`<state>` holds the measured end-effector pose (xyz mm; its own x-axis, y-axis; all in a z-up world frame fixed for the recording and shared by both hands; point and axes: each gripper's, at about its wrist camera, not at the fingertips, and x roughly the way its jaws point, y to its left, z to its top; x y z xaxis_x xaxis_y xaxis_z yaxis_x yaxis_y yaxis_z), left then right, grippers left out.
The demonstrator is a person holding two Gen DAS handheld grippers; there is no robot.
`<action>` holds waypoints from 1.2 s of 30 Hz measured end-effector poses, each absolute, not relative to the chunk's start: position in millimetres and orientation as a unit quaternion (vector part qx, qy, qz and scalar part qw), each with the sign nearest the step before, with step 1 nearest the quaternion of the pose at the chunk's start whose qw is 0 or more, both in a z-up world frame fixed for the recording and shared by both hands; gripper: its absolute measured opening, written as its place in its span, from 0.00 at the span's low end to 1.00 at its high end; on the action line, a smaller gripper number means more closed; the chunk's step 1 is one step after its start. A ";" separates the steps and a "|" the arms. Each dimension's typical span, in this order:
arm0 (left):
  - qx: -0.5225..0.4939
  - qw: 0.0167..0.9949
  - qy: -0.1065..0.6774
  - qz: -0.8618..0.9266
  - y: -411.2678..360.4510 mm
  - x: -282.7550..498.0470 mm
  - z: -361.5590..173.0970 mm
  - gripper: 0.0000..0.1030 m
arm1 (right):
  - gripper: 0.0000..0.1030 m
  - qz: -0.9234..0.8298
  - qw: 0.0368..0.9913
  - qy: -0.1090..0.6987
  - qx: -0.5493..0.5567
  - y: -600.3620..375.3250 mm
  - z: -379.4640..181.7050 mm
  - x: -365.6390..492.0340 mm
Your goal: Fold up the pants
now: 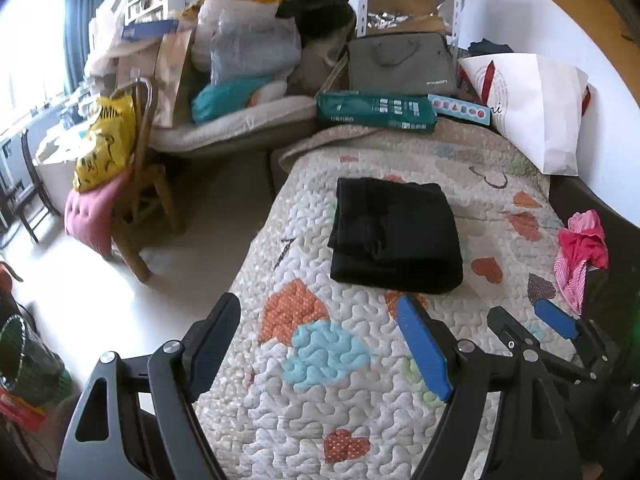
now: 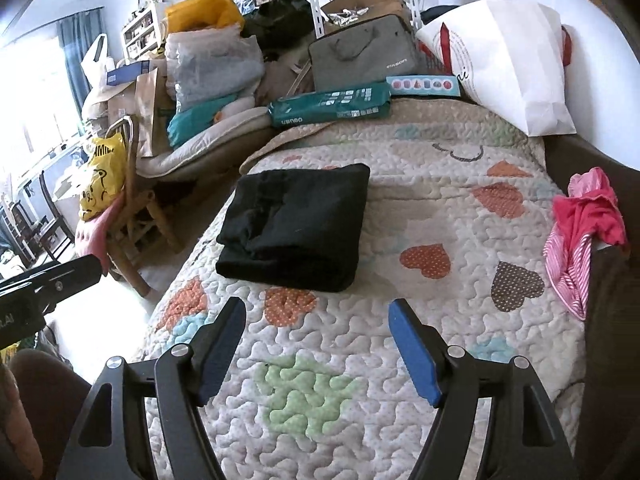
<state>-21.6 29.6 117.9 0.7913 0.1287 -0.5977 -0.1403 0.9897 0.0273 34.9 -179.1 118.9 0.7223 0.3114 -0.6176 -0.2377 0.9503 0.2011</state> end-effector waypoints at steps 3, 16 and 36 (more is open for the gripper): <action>0.000 0.948 0.308 0.074 25.0 -24.2 120.5 0.78 | 0.77 0.149 0.929 0.334 0.057 -180.5 122.4 32.8; 0.012 0.949 0.304 0.079 18.2 -22.2 115.1 0.78 | 0.80 0.146 0.929 0.335 0.057 -181.1 118.3 34.7; 0.010 0.966 0.238 0.099 25.4 -29.9 113.5 1.00 | 0.80 0.145 0.932 0.331 0.035 -166.3 114.5 33.0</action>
<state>-29.9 25.4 113.5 0.8665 0.1972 -0.4586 -0.1872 0.9800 0.0677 33.0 -166.3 114.5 0.7390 0.2938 -0.6063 -0.2479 0.9553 0.1608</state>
